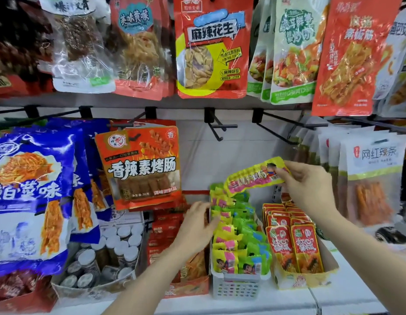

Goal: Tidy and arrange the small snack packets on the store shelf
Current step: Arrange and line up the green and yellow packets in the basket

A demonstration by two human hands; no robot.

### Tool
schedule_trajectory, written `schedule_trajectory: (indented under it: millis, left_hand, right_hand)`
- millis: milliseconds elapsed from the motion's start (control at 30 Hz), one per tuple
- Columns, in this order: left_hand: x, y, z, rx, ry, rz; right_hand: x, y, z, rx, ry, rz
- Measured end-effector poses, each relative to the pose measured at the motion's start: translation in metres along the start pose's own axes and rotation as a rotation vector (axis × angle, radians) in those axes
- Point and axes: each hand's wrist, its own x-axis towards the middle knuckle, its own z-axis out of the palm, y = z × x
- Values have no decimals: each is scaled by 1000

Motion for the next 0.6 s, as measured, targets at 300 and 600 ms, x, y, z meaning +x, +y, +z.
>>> schedule_trajectory:
  millis: [300, 600]
  left_hand:
    - [38, 0, 26, 423, -222, 41]
    - [14, -19, 26, 412, -177, 94]
  right_hand:
    - [4, 20, 15, 6, -6, 3]
    - [11, 15, 40, -128, -115, -175]
